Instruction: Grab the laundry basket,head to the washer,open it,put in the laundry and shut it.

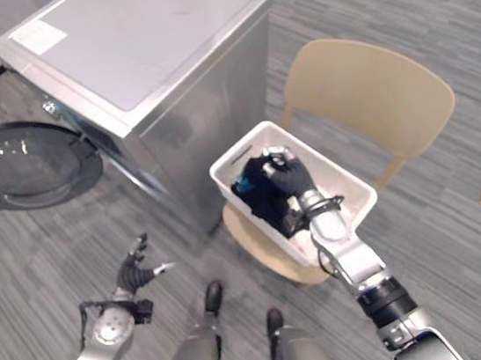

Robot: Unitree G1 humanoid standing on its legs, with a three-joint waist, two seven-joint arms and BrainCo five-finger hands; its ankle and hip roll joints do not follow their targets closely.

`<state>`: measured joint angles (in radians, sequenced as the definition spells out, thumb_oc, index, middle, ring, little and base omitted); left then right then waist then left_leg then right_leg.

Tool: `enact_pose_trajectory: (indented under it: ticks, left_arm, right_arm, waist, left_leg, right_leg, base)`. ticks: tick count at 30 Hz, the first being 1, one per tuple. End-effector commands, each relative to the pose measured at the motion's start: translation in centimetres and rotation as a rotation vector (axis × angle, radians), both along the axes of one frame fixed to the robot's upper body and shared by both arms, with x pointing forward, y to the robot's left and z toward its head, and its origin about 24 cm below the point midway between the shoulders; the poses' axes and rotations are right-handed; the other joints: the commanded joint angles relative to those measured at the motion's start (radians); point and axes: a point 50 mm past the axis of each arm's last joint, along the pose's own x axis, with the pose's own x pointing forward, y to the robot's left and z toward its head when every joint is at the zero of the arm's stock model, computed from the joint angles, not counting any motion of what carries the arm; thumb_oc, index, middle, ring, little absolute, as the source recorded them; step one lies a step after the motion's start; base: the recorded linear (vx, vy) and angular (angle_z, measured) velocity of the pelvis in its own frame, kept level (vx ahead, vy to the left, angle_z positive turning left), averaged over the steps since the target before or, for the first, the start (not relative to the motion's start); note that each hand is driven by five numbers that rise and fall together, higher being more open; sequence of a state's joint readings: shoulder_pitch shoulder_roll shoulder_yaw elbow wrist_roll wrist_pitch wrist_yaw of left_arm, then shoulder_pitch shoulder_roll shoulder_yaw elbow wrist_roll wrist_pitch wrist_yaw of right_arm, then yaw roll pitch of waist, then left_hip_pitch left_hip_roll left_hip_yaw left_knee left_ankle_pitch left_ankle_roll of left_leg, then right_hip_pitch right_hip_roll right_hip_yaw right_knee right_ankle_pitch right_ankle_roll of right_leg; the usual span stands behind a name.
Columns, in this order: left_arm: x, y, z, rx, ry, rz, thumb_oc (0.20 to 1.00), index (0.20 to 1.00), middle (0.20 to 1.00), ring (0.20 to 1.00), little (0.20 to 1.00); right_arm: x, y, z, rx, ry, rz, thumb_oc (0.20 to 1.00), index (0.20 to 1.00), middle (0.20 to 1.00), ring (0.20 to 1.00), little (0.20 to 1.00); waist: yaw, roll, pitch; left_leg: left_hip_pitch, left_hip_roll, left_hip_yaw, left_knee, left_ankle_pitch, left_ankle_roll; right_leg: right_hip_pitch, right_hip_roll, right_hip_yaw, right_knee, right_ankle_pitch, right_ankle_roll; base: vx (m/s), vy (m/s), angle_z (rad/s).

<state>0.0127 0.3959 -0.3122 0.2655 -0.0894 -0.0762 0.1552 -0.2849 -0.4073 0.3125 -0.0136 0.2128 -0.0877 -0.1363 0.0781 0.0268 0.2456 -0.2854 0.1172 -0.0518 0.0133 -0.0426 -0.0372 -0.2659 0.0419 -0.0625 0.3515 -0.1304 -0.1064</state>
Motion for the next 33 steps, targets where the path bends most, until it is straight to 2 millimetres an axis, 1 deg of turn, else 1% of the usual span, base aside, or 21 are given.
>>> enact_pose_trajectory:
  ticks: [1, 3, 4, 10, 13, 14, 15, 17, 18, 19, 20, 22, 23, 24, 26, 27, 28, 30, 31, 32, 33]
  left_arm:
    - [2.7, -2.4, 4.6, 0.043, -0.254, -0.107, 1.000, 1.000, 1.000, 1.000, 1.000]
    - [3.1, -3.6, 5.4, 0.032, -0.299, -0.141, 1.000, 1.000, 1.000, 1.000, 1.000]
    - [3.6, -5.2, 5.9, 0.014, -0.323, -0.178, 1.000, 1.000, 1.000, 1.000, 1.000]
    - [4.7, -8.1, 6.8, 0.020, -0.376, -0.228, 1.000, 1.000, 1.000, 1.000, 1.000]
    - [6.0, -10.3, 7.6, 0.032, -0.405, -0.261, 1.000, 1.000, 1.000, 1.000, 1.000]
    - [6.2, -10.4, 7.8, 0.038, -0.413, -0.266, 1.000, 1.000, 1.000, 1.000, 1.000]
    - [6.5, -10.5, 8.1, 0.063, -0.428, -0.268, 0.200, 0.200, 0.200, 0.200, 0.200]
    - [6.5, -9.7, 7.7, 0.068, -0.411, -0.238, 0.200, 0.200, 0.200, 0.200, 0.200]
    - [6.4, -9.3, 7.4, 0.066, -0.399, -0.226, 0.200, 0.200, 0.200, 0.200, 0.200]
    - [6.2, -8.7, 7.1, 0.067, -0.386, -0.208, 0.200, 0.200, 0.200, 0.200, 0.200]
    - [6.1, -8.3, 6.9, 0.067, -0.377, -0.197, 0.200, 0.200, 0.200, 0.200, 0.200]
    - [5.6, -7.1, 6.1, 0.058, -0.340, -0.162, 0.200, 0.200, 0.200, 0.200, 0.200]
    - [3.9, -4.4, 4.2, 0.015, -0.242, -0.093, 0.200, 0.200, 0.200, 0.200, 0.200]
    - [3.9, -4.4, 4.1, 0.014, -0.241, -0.094, 0.200, 0.200, 0.200, 0.200, 0.200]
    - [1.7, -1.7, 1.7, -0.057, -0.101, -0.045, 0.200, 0.200, 0.200, 0.200, 0.200]
    - [0.9, -0.8, 0.9, -0.082, -0.056, -0.028, 0.200, 0.200, 0.200, 0.200, 0.200]
    - [-0.4, 0.9, -0.4, -0.090, 0.016, 0.011, 0.200, 0.200, 0.200, 0.200, 0.200]
    - [-2.1, 2.9, -2.2, -0.083, 0.108, 0.083, 0.200, 0.200, 0.200, 0.200, 0.200]
    - [-3.8, 4.6, -3.8, -0.086, 0.193, 0.165, 0.200, 0.200, 0.200, 0.200, 0.200]
    - [-4.6, 5.4, -4.5, -0.085, 0.231, 0.211, 0.200, 0.200, 0.200, 0.200, 0.200]
    - [-6.3, 6.7, -6.0, -0.094, 0.305, 0.306, 0.200, 0.200, 0.200, 0.200, 0.200]
  right_arm:
    - [-1.6, 2.8, 7.2, 0.134, -0.361, 0.139, 0.200, 0.200, 0.200, 0.200, 0.200]
    - [-2.2, 4.0, 7.9, 0.170, -0.388, 0.203, 0.200, 0.200, 0.200, 0.200, 0.200]
    - [-2.5, 5.0, 8.5, 0.225, -0.399, 0.249, 0.200, 0.200, 0.200, 0.200, 0.200]
    - [-3.2, 7.3, 10.2, 0.307, -0.440, 0.359, 0.200, 0.200, 0.200, 0.200, 0.200]
    - [-4.0, 9.5, 11.2, 0.367, -0.446, 0.477, 0.200, 0.200, 0.200, 0.200, 0.200]
    - [-4.0, 9.5, 11.1, 0.366, -0.440, 0.481, 0.200, 0.200, 0.200, 0.200, 0.200]
    - [-3.9, 9.3, 10.4, 0.353, -0.410, 0.467, 0.200, 0.200, 0.200, 0.200, 0.200]
    - [-3.6, 8.4, 8.7, 0.360, -0.333, 0.433, 0.200, 0.200, 0.200, 0.200, 0.200]
    - [-3.5, 8.0, 8.1, 0.355, -0.310, 0.413, 0.385, 0.385, 0.385, 0.385, 0.385]
    - [-3.4, 7.3, 7.1, 0.329, -0.277, 0.378, 0.815, 0.815, 0.815, 0.815, 0.815]
    - [-3.3, 6.8, 6.6, 0.312, -0.261, 0.353, 1.000, 1.000, 1.000, 1.000, 1.000]
    - [-3.0, 5.6, 5.1, 0.258, -0.216, 0.283, 1.000, 1.000, 1.000, 1.000, 1.000]
    - [-2.8, 2.5, 1.7, 0.128, -0.114, 0.117, 1.000, 1.000, 1.000, 1.000, 1.000]
    - [-2.8, 2.5, 1.6, 0.128, -0.113, 0.117, 1.000, 1.000, 1.000, 1.000, 1.000]
    - [-3.0, -0.5, -2.0, -0.068, 0.016, 0.006, 1.000, 1.000, 1.000, 1.000, 1.000]
    - [-3.2, -1.3, -3.0, -0.164, 0.047, -0.007, 1.000, 1.000, 1.000, 1.000, 1.000]
    - [-3.7, -2.8, -4.9, -0.284, 0.133, -0.021, 1.000, 1.000, 1.000, 1.000, 1.000]
    - [-4.9, -4.3, -8.0, -0.351, 0.281, -0.016, 1.000, 1.000, 1.000, 1.000, 1.000]
    - [-6.1, -5.7, -10.4, -0.425, 0.397, -0.019, 1.000, 1.000, 1.000, 1.000, 1.000]
    - [-6.7, -6.2, -11.5, -0.453, 0.452, -0.015, 1.000, 1.000, 1.000, 1.000, 1.000]
    - [-7.9, -7.0, -13.8, -0.482, 0.561, -0.023, 1.000, 1.000, 1.000, 1.000, 1.000]
  waist:
    - [-0.044, -0.068, -0.019]
    - [-0.071, -0.070, -0.040]
    - [-0.098, -0.059, -0.078]
    - [-0.123, -0.055, -0.128]
    - [-0.134, -0.062, -0.157]
    - [-0.135, -0.062, -0.159]
    - [-0.142, -0.063, -0.164]
    - [-0.150, -0.063, -0.167]
    - [-0.152, -0.063, -0.168]
    - [-0.153, -0.063, -0.168]
    - [-0.154, -0.063, -0.169]
    - [-0.156, -0.063, -0.172]
    - [-0.153, -0.058, -0.172]
    - [-0.153, -0.058, -0.173]
    - [-0.146, -0.054, -0.166]
    - [-0.143, -0.053, -0.164]
    - [-0.135, -0.053, -0.159]
    - [-0.128, -0.055, -0.154]
    - [-0.120, -0.055, -0.148]
    - [-0.116, -0.055, -0.144]
    - [-0.107, -0.056, -0.134]
  left_leg:
    - [0.064, -0.083, 0.034, 0.105, 0.034, -0.025]
    - [0.139, -0.061, 0.060, 0.117, -0.013, -0.025]
    - [0.204, -0.036, 0.110, 0.055, -0.003, -0.029]
    - [0.278, -0.047, 0.139, -0.082, 0.021, -0.033]
    - [0.301, -0.055, 0.155, -0.101, 0.015, -0.024]
    - [0.302, -0.055, 0.160, -0.101, 0.014, -0.023]
    - [0.309, -0.058, 0.169, -0.101, 0.008, -0.019]
    - [0.318, -0.062, 0.180, -0.101, 0.002, -0.012]
    - [0.320, -0.062, 0.184, -0.101, 0.002, -0.011]
    - [0.323, -0.064, 0.188, -0.101, 0.001, -0.008]
    - [0.325, -0.065, 0.190, -0.101, 0.000, -0.007]
    - [0.328, -0.067, 0.196, -0.101, -0.002, -0.005]
    - [0.329, -0.071, 0.195, -0.101, -0.001, -0.003]
    - [0.330, -0.071, 0.195, -0.101, -0.001, -0.003]
    - [0.327, -0.074, 0.192, -0.101, 0.004, -0.001]
    - [0.325, -0.075, 0.190, -0.101, 0.005, -0.001]
    - [0.322, -0.076, 0.188, -0.101, 0.008, -0.001]
    - [0.319, -0.079, 0.180, -0.101, 0.012, -0.003]
    - [0.316, -0.082, 0.171, -0.101, 0.016, -0.003]
    - [0.317, -0.084, 0.166, -0.101, 0.016, -0.003]
    - [0.316, -0.086, 0.155, -0.099, 0.019, -0.001]
  right_leg:
    - [0.194, -0.066, 0.013, -0.258, -0.039, 0.145]
    - [0.191, -0.077, -0.017, -0.275, -0.030, 0.146]
    - [0.192, -0.074, -0.054, -0.291, -0.021, 0.154]
    - [0.230, -0.073, -0.079, -0.322, 0.006, 0.167]
    - [0.245, -0.075, -0.051, -0.359, 0.041, 0.178]
    - [0.247, -0.076, -0.048, -0.365, 0.045, 0.181]
    - [0.253, -0.080, -0.041, -0.372, 0.053, 0.187]
    - [0.258, -0.085, -0.028, -0.375, 0.059, 0.192]
    - [0.258, -0.086, -0.023, -0.374, 0.060, 0.194]
    - [0.261, -0.089, -0.020, -0.373, 0.061, 0.196]
    - [0.263, -0.090, -0.017, -0.373, 0.061, 0.196]
    - [0.268, -0.093, -0.014, -0.377, 0.064, 0.199]
    - [0.274, -0.097, -0.011, -0.391, 0.071, 0.204]
    - [0.274, -0.097, -0.011, -0.392, 0.071, 0.204]
    - [0.275, -0.100, -0.014, -0.399, 0.076, 0.208]
    - [0.277, -0.100, -0.015, -0.402, 0.075, 0.208]
    - [0.280, -0.102, -0.021, -0.404, 0.073, 0.210]
    - [0.281, -0.103, -0.026, -0.404, 0.071, 0.211]
    - [0.282, -0.103, -0.030, -0.401, 0.066, 0.213]
    - [0.282, -0.103, -0.031, -0.398, 0.064, 0.212]
    - [0.284, -0.103, -0.032, -0.391, 0.055, 0.210]
  base:
    - [-0.16, -0.045, 0.49]
    - [-0.08, 0.004, 0.41]
    - [-0.02, 0.031, 0.63]
    - [0.01, 0.086, 0.43]
    - [-0.04, 0.127, -0.07]
    - [-0.03, 0.125, -0.26]
    - [0.00, 0.094, -0.30]
    - [0.01, 0.077, -0.22]
    - [0.02, 0.041, -0.25]
    - [0.02, 0.026, -0.37]
    - [0.02, 0.023, -0.36]
    - [0.01, 0.019, -0.21]
    - [0.01, 0.020, -0.06]
    - [0.00, 0.000, 0.00]
    - [0.00, 0.000, 0.00]
    - [-0.01, -0.008, -0.05]
    - [0.00, 0.000, 0.00]
    - [-0.01, -0.012, 0.03]
    - [-0.01, -0.026, 0.06]
    - [-0.01, -0.039, 0.17]
    - [0.00, -0.025, 0.15]
